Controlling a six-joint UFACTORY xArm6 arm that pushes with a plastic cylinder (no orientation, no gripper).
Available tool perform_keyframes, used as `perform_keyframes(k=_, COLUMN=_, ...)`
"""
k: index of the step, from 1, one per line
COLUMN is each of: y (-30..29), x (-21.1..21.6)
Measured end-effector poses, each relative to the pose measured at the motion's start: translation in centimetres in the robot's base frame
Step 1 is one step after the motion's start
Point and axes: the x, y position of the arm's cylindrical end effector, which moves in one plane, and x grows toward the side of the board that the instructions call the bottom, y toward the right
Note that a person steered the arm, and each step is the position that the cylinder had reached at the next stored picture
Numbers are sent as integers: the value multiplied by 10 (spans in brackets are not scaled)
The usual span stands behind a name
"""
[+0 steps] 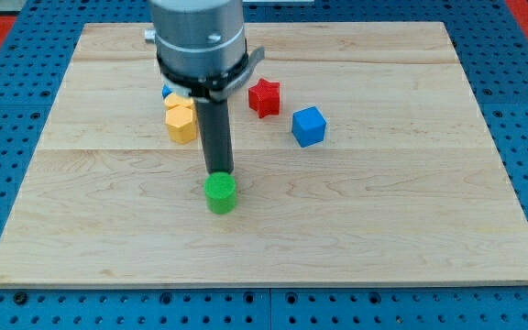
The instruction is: Move the green circle slightly left
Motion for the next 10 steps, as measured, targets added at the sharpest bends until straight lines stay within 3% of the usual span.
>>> perform_keyframes(k=2, y=17, x=-5)
perform_keyframes(k=3, y=56, x=-8)
perform_keyframes(k=4, y=77, x=34)
perform_keyframes(k=5, y=62, x=68)
perform_keyframes(k=7, y=41, x=9)
perform_keyframes(k=8, y=42, x=3)
perform_keyframes(k=9, y=69, x=21)
perform_keyframes(k=10, y=78, x=73)
